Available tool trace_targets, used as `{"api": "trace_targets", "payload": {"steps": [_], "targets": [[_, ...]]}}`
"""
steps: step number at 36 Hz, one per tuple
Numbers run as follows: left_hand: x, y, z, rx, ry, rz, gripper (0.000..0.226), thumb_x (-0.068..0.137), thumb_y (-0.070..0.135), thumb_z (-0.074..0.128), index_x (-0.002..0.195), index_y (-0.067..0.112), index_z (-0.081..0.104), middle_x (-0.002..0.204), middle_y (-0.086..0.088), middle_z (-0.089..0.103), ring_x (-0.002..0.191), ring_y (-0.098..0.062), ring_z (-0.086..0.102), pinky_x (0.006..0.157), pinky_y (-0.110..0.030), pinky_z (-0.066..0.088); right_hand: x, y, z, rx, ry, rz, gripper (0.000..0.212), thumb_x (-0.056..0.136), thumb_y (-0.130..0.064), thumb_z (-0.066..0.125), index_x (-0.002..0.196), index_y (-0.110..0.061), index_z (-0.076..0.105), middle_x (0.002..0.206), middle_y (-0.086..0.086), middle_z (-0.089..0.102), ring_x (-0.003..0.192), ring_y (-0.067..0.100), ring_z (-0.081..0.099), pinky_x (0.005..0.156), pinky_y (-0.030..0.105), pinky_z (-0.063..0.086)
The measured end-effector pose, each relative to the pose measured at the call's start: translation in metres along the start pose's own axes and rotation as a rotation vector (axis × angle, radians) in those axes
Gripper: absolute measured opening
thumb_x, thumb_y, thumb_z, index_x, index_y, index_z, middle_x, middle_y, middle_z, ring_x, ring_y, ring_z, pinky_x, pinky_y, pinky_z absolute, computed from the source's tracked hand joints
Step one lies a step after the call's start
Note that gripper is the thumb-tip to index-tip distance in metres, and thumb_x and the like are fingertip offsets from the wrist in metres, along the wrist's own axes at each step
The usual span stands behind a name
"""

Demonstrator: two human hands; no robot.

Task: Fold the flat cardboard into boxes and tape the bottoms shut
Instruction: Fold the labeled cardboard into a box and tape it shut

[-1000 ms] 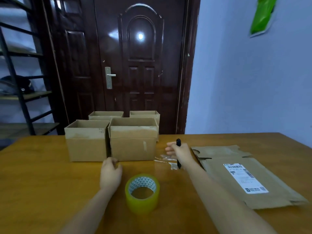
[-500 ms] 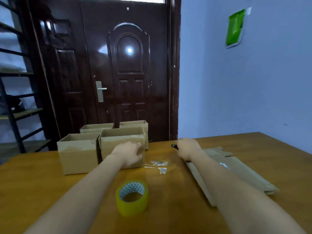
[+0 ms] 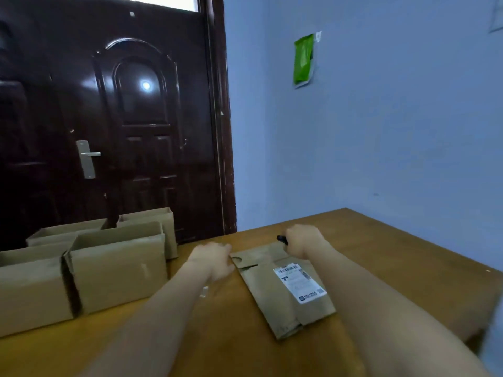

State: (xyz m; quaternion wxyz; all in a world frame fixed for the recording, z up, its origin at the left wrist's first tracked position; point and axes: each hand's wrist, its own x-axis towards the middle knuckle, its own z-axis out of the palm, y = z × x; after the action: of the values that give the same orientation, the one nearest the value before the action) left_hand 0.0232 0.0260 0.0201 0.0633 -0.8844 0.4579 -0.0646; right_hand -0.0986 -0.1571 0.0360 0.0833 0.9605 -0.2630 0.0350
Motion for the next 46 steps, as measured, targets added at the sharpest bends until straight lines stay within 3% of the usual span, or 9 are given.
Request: {"api": "trace_targets", "payload": {"steps": [7,12,17,21,25,28,33,41,46], "targets": [[0.024,0.037,0.035,-0.065,-0.089,0.012,0.04,0.094,0.041,0.04,0.125,0.016,0.048,0.118,-0.006,0.058,0.104,-0.024,0.057,0.074,-0.031,0.04,-0.011,0.052,0.027,0.105,-0.159,0.137,0.015,0.09,-0.023,0.044,0.095,-0.014,0.054,0.072,-0.002,0.047,0.078,0.023,0.051,0.059,0.026,0.039],[0.033,0.052,0.055,-0.179,-0.131,-0.061,0.047,0.097,0.043,0.037,0.134,0.013,0.037,0.124,-0.007,0.058,0.11,-0.024,0.057,0.084,-0.034,0.043,-0.017,0.079,0.057,0.258,-0.347,0.254,0.035,0.09,-0.023,0.042,0.123,-0.015,0.051,0.11,0.008,0.06,0.095,0.025,0.056,0.076,0.032,0.044],[0.038,0.062,0.072,-0.328,-0.133,-0.103,0.046,0.098,0.042,0.037,0.133,0.013,0.038,0.103,-0.002,0.06,0.093,-0.018,0.059,0.072,-0.029,0.047,-0.019,0.085,0.086,0.407,-0.396,0.316,0.027,0.097,-0.033,0.04,0.113,-0.012,0.048,0.107,0.01,0.056,0.096,0.025,0.053,0.078,0.031,0.04],[0.039,0.072,0.075,-0.751,-0.015,-0.321,0.047,0.093,0.028,0.047,0.134,0.009,0.034,0.09,-0.002,0.059,0.077,-0.018,0.058,0.058,-0.028,0.046,-0.015,0.073,0.1,0.434,-0.313,0.414,0.036,0.096,-0.027,0.037,0.123,-0.01,0.053,0.12,0.01,0.058,0.109,0.026,0.055,0.087,0.032,0.045],[0.041,0.082,0.067,-1.414,0.102,-0.601,0.047,0.086,0.011,0.061,0.125,0.006,0.035,0.111,-0.011,0.054,0.092,-0.028,0.052,0.074,-0.035,0.046,-0.011,0.068,0.098,0.475,-0.256,0.458,0.037,0.097,-0.029,0.034,0.12,-0.008,0.054,0.12,0.011,0.059,0.105,0.026,0.056,0.086,0.031,0.045],[0.044,0.081,0.062,-1.614,0.094,-0.616,0.034,0.085,0.001,0.062,0.112,0.009,0.042,0.11,-0.014,0.057,0.096,-0.032,0.056,0.077,-0.041,0.05,-0.01,0.07,0.099,0.579,-0.233,0.486,0.039,0.098,-0.032,0.035,0.12,-0.005,0.054,0.111,0.011,0.058,0.09,0.024,0.052,0.074,0.028,0.043],[0.04,0.07,0.032,-1.601,0.264,-0.454,0.025,0.088,-0.006,0.055,0.105,0.011,0.051,0.095,-0.005,0.06,0.09,-0.027,0.058,0.076,-0.037,0.05,-0.011,0.071,0.102,0.853,-0.124,0.585,0.02,0.099,-0.019,0.035,0.095,-0.005,0.049,0.075,0.005,0.046,0.063,0.016,0.042,0.053,0.027,0.031],[0.026,0.022,-0.069,-1.159,0.545,-0.138,0.038,0.076,-0.008,0.062,0.106,0.016,0.064,0.082,0.005,0.06,0.073,-0.013,0.056,0.053,-0.011,0.041,0.004,0.046,0.078,1.29,0.008,0.623,0.027,0.094,-0.009,0.045,0.118,0.001,0.051,0.096,0.018,0.062,0.078,0.032,0.058,0.065,0.039,0.049],[0.005,-0.015,-0.121,-0.729,0.516,0.034,0.049,0.07,-0.002,0.066,0.113,0.02,0.067,0.1,0.001,0.067,0.094,-0.019,0.061,0.083,-0.032,0.051,0.014,0.029,0.048,1.512,0.288,0.574,0.017,0.1,-0.02,0.043,0.104,-0.006,0.052,0.081,0.009,0.054,0.076,0.026,0.054,0.071,0.04,0.048]]}}
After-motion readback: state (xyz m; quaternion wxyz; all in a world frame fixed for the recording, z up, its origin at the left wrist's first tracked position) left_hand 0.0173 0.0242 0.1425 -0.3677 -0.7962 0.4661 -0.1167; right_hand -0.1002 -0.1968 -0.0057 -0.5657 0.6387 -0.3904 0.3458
